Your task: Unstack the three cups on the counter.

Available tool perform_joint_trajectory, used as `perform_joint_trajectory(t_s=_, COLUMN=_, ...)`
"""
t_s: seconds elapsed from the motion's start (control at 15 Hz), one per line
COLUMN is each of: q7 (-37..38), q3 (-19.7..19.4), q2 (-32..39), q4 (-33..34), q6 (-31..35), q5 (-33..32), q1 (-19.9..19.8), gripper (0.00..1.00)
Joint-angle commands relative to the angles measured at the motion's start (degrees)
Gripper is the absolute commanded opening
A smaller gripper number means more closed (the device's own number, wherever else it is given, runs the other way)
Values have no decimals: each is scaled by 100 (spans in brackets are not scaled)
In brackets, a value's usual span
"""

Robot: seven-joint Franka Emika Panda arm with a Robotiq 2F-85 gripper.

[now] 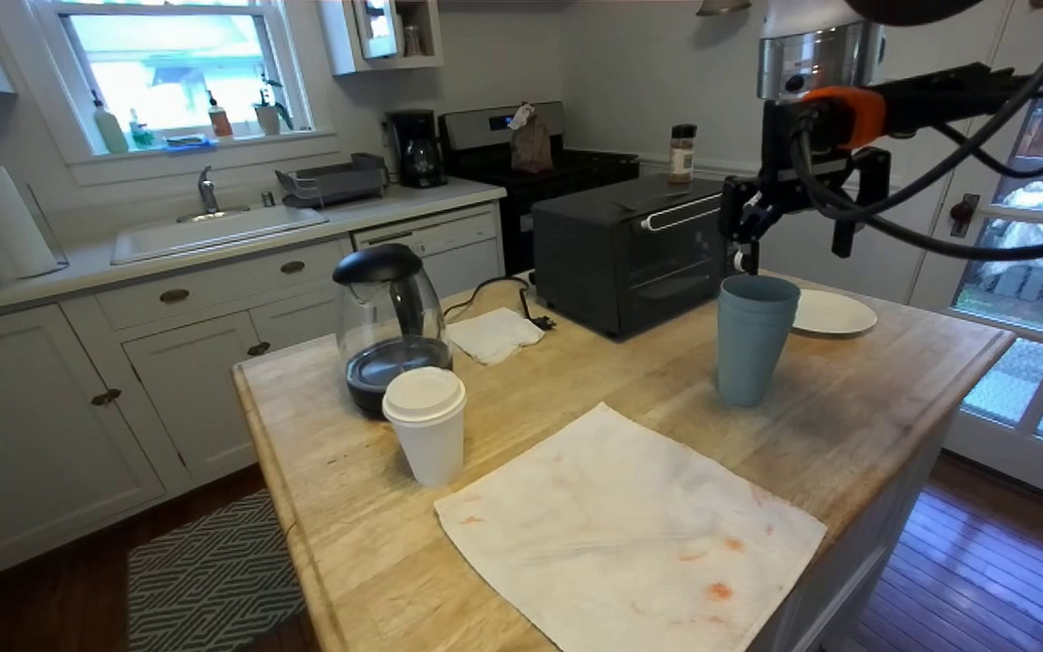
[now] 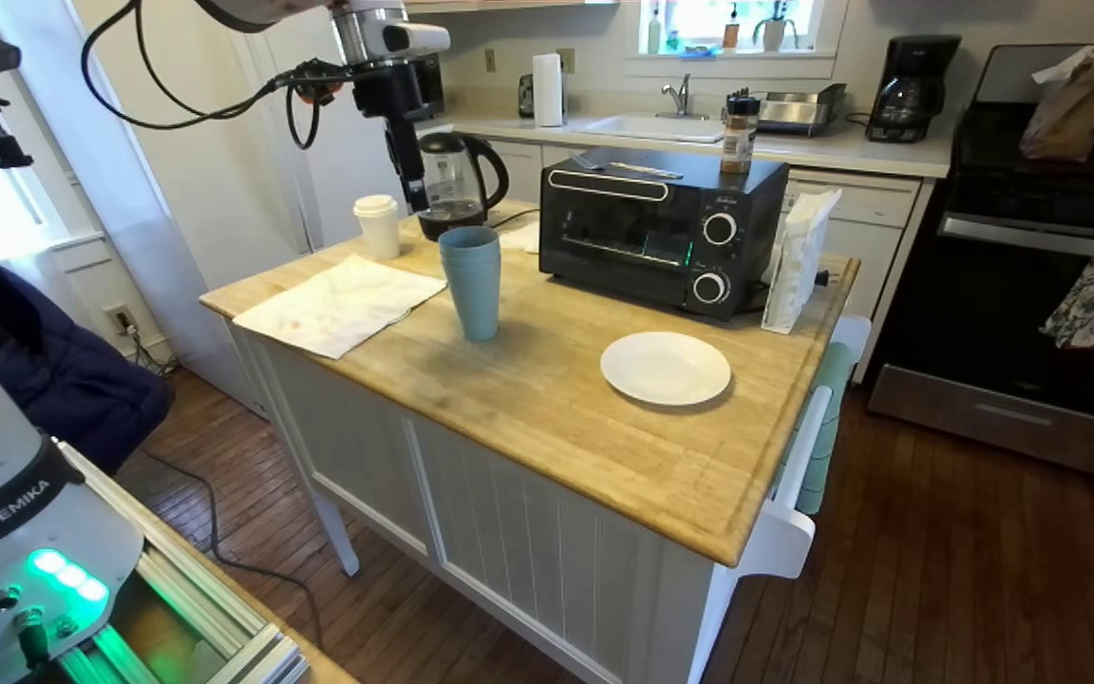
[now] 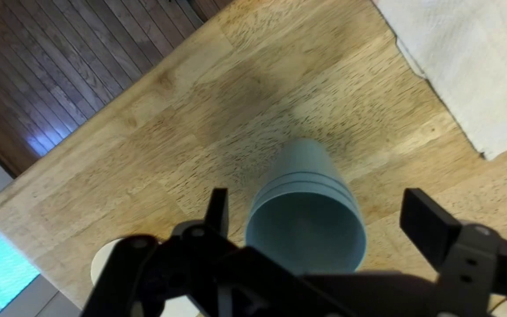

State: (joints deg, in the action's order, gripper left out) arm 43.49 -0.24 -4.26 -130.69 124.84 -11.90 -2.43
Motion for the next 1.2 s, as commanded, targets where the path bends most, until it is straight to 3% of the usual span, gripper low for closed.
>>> perform_joint_trajectory(t_s=0.0, q7=-118, q3=-205, q2=-245, q4=-351, q6=428, q5=0, q1=-202, gripper=100)
perform_joint_trajectory(t_s=0.47, q7=-337, q3=-411, q2=24, q4=-558, q6=1167, q5=228, q1=-378, gripper=100)
perform_joint_trajectory(t_s=1.13, q7=-323, q3=-527, q2=361, q4=-529, q6=1599, q5=397, q1=-387, gripper=100)
